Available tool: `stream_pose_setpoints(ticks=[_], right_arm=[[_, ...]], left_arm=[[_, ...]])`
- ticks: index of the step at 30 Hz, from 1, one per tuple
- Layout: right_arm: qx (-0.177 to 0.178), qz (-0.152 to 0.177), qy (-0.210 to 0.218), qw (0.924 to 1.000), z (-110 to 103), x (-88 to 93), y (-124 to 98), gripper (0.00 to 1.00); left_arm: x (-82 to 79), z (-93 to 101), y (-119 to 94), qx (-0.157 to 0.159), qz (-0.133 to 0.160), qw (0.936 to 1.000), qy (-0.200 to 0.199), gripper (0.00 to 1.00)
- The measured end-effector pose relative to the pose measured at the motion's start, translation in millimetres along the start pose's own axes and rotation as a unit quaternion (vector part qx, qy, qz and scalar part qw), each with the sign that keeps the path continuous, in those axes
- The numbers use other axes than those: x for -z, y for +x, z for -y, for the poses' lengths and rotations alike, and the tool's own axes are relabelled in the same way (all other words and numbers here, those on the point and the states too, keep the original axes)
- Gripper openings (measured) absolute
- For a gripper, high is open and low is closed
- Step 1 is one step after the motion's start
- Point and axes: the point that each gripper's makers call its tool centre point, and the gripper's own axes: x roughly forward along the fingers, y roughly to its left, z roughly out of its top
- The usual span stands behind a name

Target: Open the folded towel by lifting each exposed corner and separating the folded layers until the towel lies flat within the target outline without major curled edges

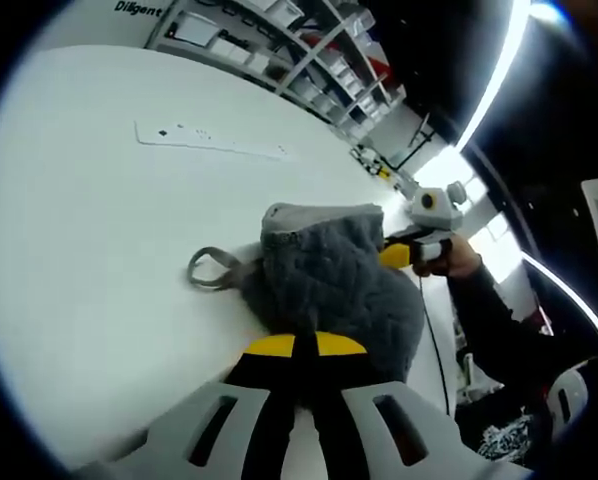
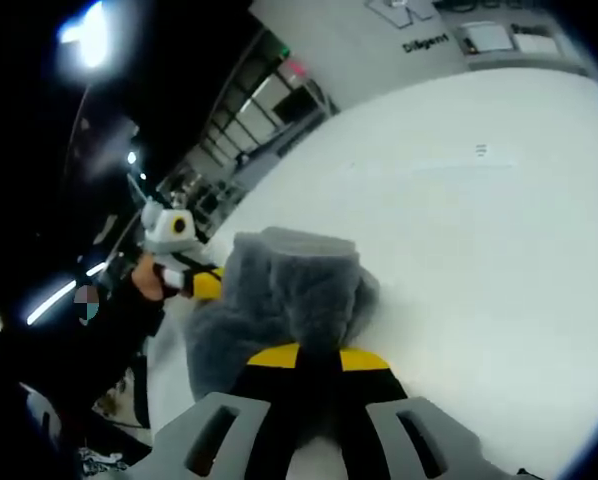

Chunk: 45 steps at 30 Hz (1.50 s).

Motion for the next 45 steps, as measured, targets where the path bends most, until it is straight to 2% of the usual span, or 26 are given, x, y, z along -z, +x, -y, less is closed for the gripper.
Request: stream_pose_setpoints(ticks=[24, 36, 45], right_arm=[[-0.009, 0.007, 0.009, 0.9999, -3.2, 6.3, -1.9, 0.08], [-0.002, 0.007, 0.002, 1.0000, -3.5, 6.4, -1.6, 0.08], [-0.002, 0.005, 0.004, 1.0000, -6.3, 10.2, -2.5, 0.08]], left_arm=[[4.9, 0.8, -1.0, 0.006, 0.001, 1.0000, -0.006, 0.01], [3.9, -0.3, -0.7, 0.000, 0.005, 1.0000, 0.000, 0.02], [7.4, 1.5, -1.8, 0.010, -0.001, 0.9999, -0.010, 0.01]])
